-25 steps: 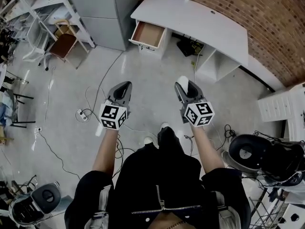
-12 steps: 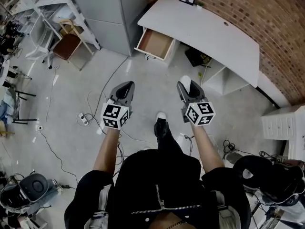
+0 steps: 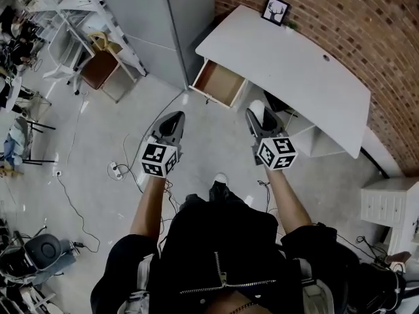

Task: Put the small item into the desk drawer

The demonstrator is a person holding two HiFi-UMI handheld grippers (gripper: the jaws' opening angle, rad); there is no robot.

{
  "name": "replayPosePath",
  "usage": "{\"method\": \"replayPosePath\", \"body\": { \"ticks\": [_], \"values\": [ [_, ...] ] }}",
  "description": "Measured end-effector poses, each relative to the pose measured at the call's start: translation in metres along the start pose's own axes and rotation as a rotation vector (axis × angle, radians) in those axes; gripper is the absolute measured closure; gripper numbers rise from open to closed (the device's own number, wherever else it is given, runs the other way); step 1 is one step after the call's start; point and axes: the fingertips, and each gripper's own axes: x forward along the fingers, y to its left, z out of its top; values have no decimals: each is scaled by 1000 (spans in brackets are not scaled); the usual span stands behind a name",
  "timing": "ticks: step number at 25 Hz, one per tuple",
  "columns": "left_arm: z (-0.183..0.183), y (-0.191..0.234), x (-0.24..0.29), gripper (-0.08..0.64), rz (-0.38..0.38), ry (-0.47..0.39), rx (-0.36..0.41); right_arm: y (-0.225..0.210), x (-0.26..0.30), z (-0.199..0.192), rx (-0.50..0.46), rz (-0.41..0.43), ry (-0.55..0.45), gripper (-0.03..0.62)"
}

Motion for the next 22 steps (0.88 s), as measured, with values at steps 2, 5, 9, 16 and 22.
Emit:
{"method": "replayPosePath", "body": {
  "ticks": [2, 5, 9, 16, 22],
  "values": [
    [5, 5, 12, 538, 13, 1, -2, -8, 16, 6, 2, 18, 3, 419],
    [7, 10, 26, 538, 21, 12, 1, -13, 33, 12, -1, 44, 2, 419],
    [12, 19, 43, 538, 37, 7, -2, -24, 53, 15, -2, 66, 7, 419],
    [11, 38, 65, 538, 39, 11, -10, -30, 83, 22, -10, 81, 7, 419],
    [13, 61, 104, 538, 2, 11, -8, -47, 112, 26, -14, 44, 4, 419]
  ]
}}
